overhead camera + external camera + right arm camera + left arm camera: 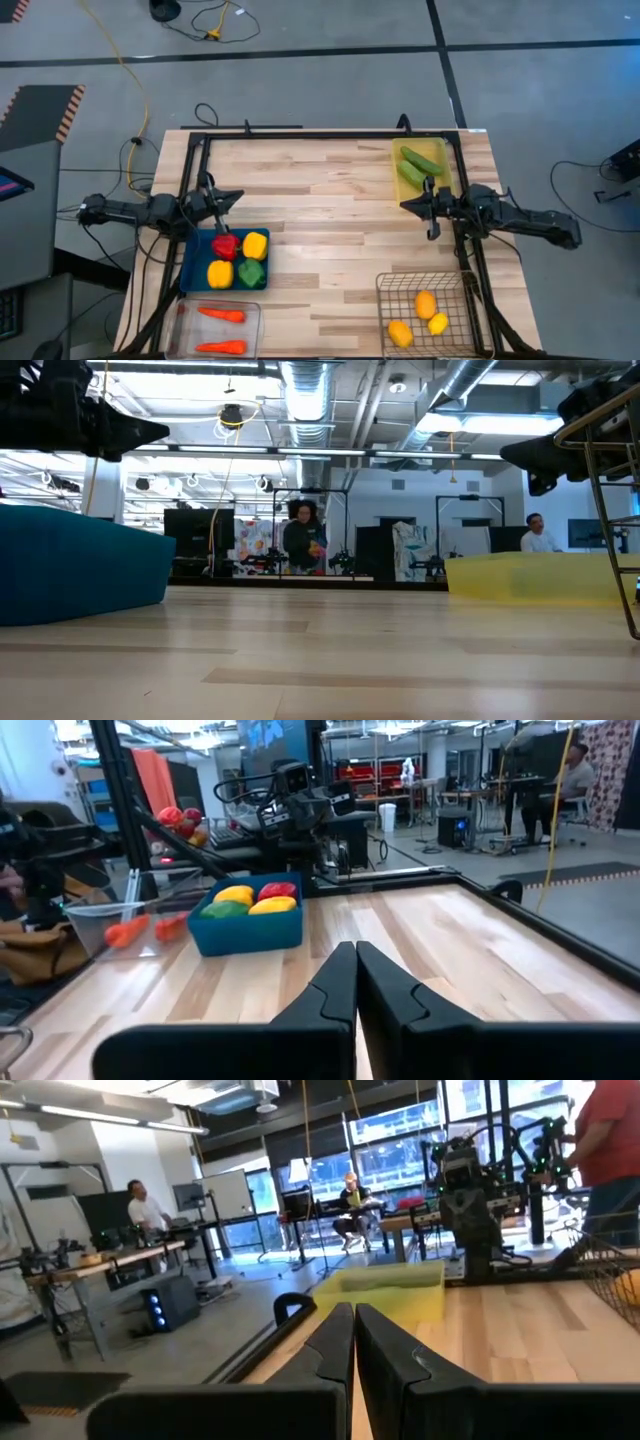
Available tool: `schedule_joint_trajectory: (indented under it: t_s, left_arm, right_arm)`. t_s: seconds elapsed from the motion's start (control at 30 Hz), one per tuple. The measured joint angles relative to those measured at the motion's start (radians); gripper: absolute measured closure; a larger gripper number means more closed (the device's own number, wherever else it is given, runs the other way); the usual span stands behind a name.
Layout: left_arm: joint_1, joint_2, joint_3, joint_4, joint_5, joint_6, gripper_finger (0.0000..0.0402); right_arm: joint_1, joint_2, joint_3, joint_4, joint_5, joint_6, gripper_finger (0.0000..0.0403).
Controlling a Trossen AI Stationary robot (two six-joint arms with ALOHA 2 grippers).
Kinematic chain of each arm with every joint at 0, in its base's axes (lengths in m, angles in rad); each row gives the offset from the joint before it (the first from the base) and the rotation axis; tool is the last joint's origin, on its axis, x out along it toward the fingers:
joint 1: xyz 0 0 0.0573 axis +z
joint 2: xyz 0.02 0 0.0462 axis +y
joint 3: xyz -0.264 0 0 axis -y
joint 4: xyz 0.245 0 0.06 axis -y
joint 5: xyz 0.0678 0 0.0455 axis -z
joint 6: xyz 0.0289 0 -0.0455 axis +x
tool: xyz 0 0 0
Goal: Sort produce into baskets
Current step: Return to Home Position
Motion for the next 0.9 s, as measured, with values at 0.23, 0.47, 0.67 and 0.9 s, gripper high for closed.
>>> schedule_joint_trajectory:
  t_s: [0.23,0.47,0.67,0.9]
  left_arm:
    - [0.0,0.0,0.0,0.003,0.001,-0.04,0.04]
    - [0.0,-0.001,0.0,0.088,-0.042,0.022,0.04]
    - [0.0,-0.001,0.0,0.093,-0.104,0.099,0.04]
    - [0.0,0.0,0.0,-0.002,-0.025,0.033,0.04]
  right_arm:
    - [-0.001,0.0,0.0,0.006,0.001,0.03,0.0365]
    - [-0.001,0.0,0.024,0.03,0.052,0.048,0.0365]
    - [-0.016,-0.001,0.027,0.023,0.041,0.028,0.0365]
    - [-0.019,0.0,0.027,-0.026,-0.003,0.018,0.0365]
